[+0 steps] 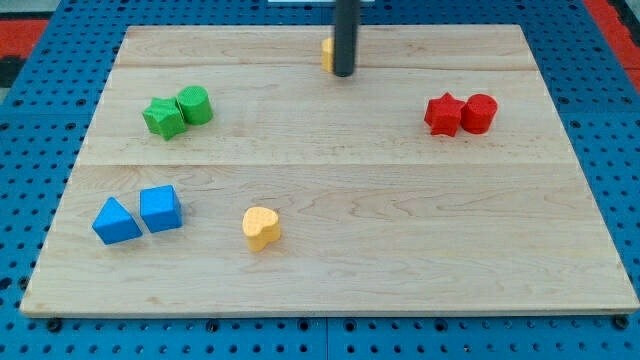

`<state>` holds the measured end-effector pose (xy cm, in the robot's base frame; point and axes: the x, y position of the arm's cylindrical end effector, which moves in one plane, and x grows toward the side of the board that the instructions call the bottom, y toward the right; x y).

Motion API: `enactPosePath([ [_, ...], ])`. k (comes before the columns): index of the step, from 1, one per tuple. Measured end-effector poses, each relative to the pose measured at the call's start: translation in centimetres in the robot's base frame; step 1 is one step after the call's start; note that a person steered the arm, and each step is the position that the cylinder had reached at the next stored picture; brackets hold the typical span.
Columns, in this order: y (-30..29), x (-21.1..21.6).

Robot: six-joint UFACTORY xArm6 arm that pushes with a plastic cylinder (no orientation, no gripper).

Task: Push the yellow heart to the left side of the yellow hexagon

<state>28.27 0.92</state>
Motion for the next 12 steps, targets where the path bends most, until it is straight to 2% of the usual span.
enactPosePath([
  [1,2.1,1.7],
  [2,6.6,12.1],
  [3,7.2,23.8],
  [4,-1.8,28.4],
  [5,-8.9,27.4],
  [6,-8.7,23.5],
  [7,-8.8,17.5],
  [8,-8.0,21.5],
  [9,-11.6,22.0],
  [10,-12.1,17.0],
  [12,-7.7,5.9],
])
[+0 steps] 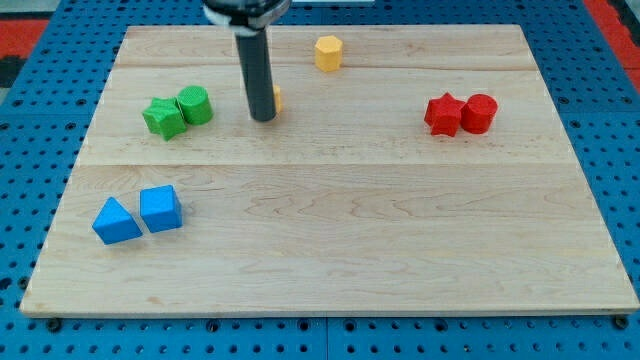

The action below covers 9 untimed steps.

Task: Push the yellow heart to the left side of the yellow hexagon

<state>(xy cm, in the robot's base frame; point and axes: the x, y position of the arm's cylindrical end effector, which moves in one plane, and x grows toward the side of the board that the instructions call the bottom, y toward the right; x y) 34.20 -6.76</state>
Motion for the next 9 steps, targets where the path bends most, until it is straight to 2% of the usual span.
enactPosePath([
  [1,3.7,-8.0],
  [2,0.5,-8.9],
  [3,-8.2,-9.2],
  [4,-13.1,-7.3],
  [5,-11.9,-14.5],
  [6,-6.1,-14.0],
  [7,0.1,-10.8],
  [9,-3.7,-9.1],
])
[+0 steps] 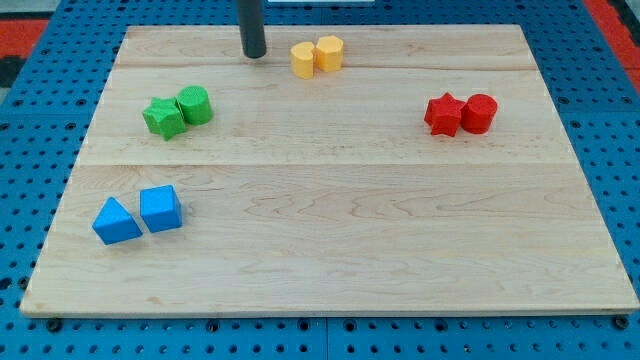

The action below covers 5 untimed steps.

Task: Push the yellow heart to the left side of the yellow hexagon

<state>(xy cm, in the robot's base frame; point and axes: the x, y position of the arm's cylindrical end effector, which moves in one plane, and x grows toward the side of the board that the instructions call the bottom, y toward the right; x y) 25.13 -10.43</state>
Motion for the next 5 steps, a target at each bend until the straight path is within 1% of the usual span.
enactPosePath([
  [1,-0.7,2.9],
  [3,6.0,2.7],
  [4,7.1,2.6],
  [5,6.8,2.6],
])
